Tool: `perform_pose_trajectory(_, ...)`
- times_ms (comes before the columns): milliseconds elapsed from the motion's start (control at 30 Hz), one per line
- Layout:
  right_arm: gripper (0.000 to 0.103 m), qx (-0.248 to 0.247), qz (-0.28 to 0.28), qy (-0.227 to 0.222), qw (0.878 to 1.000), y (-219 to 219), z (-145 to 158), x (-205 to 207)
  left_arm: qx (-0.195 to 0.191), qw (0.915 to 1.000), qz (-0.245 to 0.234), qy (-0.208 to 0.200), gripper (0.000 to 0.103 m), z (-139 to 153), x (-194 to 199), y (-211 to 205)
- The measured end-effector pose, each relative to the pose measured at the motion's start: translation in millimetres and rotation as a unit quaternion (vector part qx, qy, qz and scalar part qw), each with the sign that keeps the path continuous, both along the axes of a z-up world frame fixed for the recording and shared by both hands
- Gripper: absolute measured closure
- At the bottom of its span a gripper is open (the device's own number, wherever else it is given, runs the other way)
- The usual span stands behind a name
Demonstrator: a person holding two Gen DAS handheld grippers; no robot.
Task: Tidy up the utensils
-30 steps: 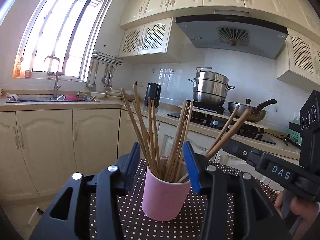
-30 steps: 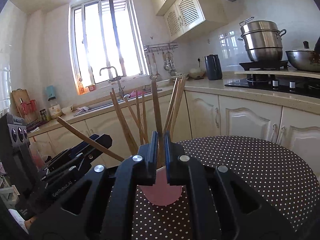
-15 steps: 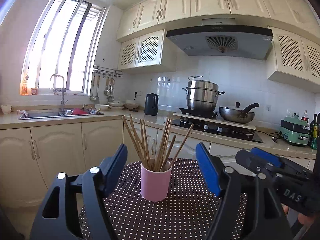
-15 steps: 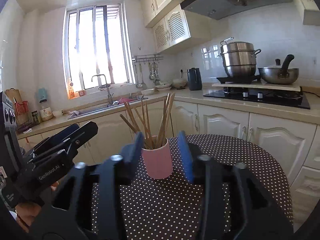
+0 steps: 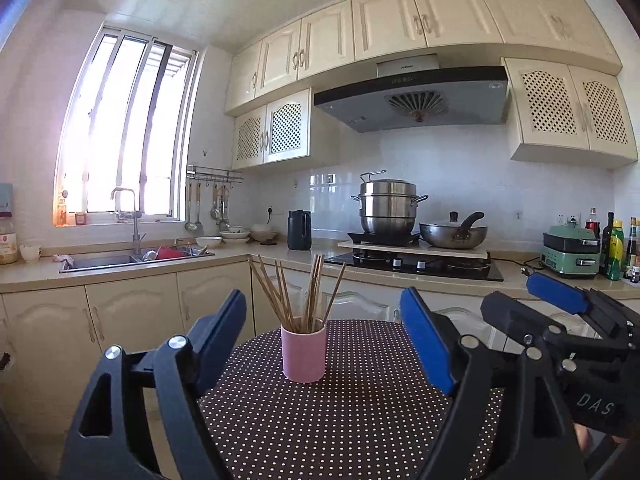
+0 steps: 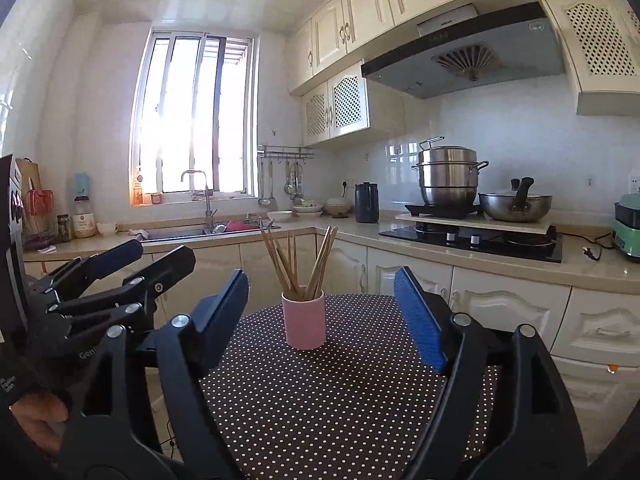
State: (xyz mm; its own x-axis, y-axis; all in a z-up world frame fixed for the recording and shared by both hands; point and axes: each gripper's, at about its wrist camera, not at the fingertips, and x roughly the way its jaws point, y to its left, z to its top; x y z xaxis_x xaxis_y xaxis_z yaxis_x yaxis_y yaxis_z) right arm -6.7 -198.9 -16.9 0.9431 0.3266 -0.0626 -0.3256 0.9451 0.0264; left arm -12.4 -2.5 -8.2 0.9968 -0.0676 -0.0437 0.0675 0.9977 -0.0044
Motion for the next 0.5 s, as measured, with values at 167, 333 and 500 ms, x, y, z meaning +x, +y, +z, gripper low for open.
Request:
perform_pose_trajectory(167,0.026,0.006,0.004,-0.002,1.0,-6.1,1.5,-21.9,0.01,0.9998,0.014,-0.013,0.025,3.8,-31.7,-7.9)
perform_pose_trajectory(333,0.026,0.008,0.003,-0.007,1.0,-10.8,5.2,-42.2,0.016,0.9993,0.022,-0.025,0.025,7.8,-61.1,-14.5)
perform_pose_trajectory(500,0.026,0.015,0.006,-0.011,1.0,-15.3,7.4,-60.6,0.022,0.9986,0.028,-0.039,0.025,12.5,-83.7,-21.3)
